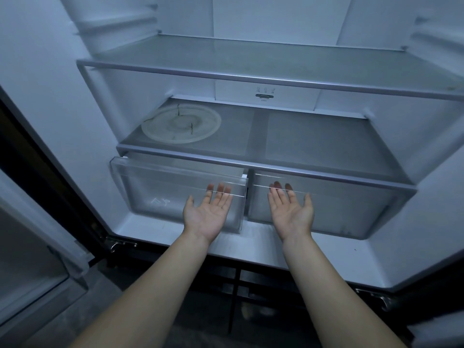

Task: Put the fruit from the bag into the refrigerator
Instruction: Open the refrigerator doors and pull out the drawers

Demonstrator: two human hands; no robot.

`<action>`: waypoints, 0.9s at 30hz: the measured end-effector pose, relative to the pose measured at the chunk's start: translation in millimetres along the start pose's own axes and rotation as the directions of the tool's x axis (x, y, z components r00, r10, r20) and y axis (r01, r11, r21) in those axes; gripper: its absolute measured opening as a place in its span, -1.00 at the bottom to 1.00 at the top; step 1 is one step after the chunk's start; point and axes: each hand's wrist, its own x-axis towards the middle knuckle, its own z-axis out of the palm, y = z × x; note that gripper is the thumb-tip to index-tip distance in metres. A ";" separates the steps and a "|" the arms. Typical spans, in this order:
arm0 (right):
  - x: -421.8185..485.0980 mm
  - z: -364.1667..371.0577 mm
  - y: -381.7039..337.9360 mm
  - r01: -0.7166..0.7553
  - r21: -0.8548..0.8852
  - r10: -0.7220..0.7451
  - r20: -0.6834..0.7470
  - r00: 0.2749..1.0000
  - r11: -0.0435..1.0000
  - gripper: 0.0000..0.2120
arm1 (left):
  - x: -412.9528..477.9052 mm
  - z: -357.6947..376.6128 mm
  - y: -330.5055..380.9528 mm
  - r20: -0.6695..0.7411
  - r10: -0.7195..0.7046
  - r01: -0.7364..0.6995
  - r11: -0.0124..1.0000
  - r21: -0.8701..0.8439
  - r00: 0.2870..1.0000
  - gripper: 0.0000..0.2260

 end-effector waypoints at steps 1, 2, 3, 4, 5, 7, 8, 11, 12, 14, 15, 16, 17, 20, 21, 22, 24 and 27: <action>-0.4 -1.1 0.4 0.006 -0.001 -0.006 0.001 1.000 1.000 -0.52 | -0.7 -0.2 -0.2 0.000 -0.004 0.004 1.000 -0.007 1.000 -0.51; -1.2 -2.0 0.9 0.013 -0.001 -0.013 0.001 1.000 1.000 -0.53 | -1.1 -0.3 -0.5 -0.001 -0.006 0.006 1.000 -0.015 1.000 -0.51; -2.1 -3.1 1.2 0.018 -0.002 -0.018 0.004 1.000 1.000 -0.53 | -1.2 0.0 -0.9 -0.004 -0.007 0.007 1.000 -0.022 1.000 -0.51; -3.3 -4.1 1.8 0.020 -0.005 -0.020 0.009 1.000 1.000 -0.53 | -1.3 0.2 -1.3 -0.008 -0.008 0.007 1.000 -0.029 1.000 -0.52; -4.7 -5.4 2.6 0.026 -0.006 -0.026 0.011 1.000 1.000 -0.53 | -1.4 0.2 -1.3 -0.011 -0.010 0.009 0.999 -0.035 1.000 -0.52; -9.6 -8.4 4.4 0.038 -0.010 -0.038 0.013 0.999 0.999 -0.53 | -2.6 -1.4 -0.4 -0.018 -0.020 0.019 0.999 -0.043 1.000 -0.52; -13.2 -9.5 5.8 0.042 -0.017 -0.042 0.017 0.999 0.999 -0.54 | -4.0 -2.8 0.3 -0.017 -0.028 0.027 0.999 -0.044 0.999 -0.52; -26.4 -12.5 10.9 0.074 -0.036 -0.074 0.005 0.997 0.997 -0.56 | -12.5 -7.1 2.2 -0.015 -0.059 0.058 0.998 -0.030 0.998 -0.53; -31.3 -13.4 13.3 0.085 -0.040 -0.085 0.004 0.996 0.996 -0.57 | -16.3 -8.5 3.2 -0.017 -0.072 0.072 0.997 -0.023 0.997 -0.54; -41.5 -17.0 18.5 0.110 -0.042 -0.110 0.000 0.994 0.993 -0.57 | -24.6 -11.3 6.3 -0.022 -0.102 0.102 0.995 -0.012 0.995 -0.54; -47.2 -18.9 21.0 0.122 -0.041 -0.122 -0.002 0.992 0.992 -0.57 | -29.0 -12.8 8.6 -0.024 -0.118 0.118 0.993 -0.009 0.993 -0.53; -53.3 -20.5 23.6 0.131 -0.040 -0.131 -0.003 0.991 0.991 -0.57 | -33.3 -14.0 11.2 -0.027 -0.134 0.134 0.991 -0.004 0.991 -0.52; -59.8 -22.4 26.1 0.140 -0.037 -0.140 -0.007 0.990 0.989 -0.57 | -37.5 -15.2 14.0 -0.029 -0.151 0.151 0.989 0.002 0.988 -0.52; -79.4 -26.0 34.7 0.162 -0.025 -0.162 -0.027 0.986 0.987 -0.55 | -48.9 -16.9 22.0 -0.042 -0.196 0.197 0.980 0.017 0.980 -0.50; -85.0 -26.7 37.8 0.167 -0.021 -0.168 -0.035 0.985 0.986 -0.55 | -52.4 -17.4 24.1 -0.047 -0.207 0.209 0.978 0.024 0.977 -0.50; -90.0 -27.1 40.7 0.173 -0.019 -0.174 -0.044 0.984 0.985 -0.54 | -56.0 -18.0 25.9 -0.053 -0.216 0.218 0.975 0.031 0.975 -0.50; -98.8 -26.3 45.8 0.188 -0.014 -0.189 -0.061 0.980 0.982 -0.55 | -64.0 -21.0 29.7 -0.063 -0.232 0.235 0.971 0.048 0.971 -0.50; -106.4 -22.6 48.1 0.204 -0.005 -0.204 -0.079 0.976 0.979 -0.55 | -75.6 -24.2 33.9 -0.059 -0.251 0.255 0.964 0.070 0.966 -0.49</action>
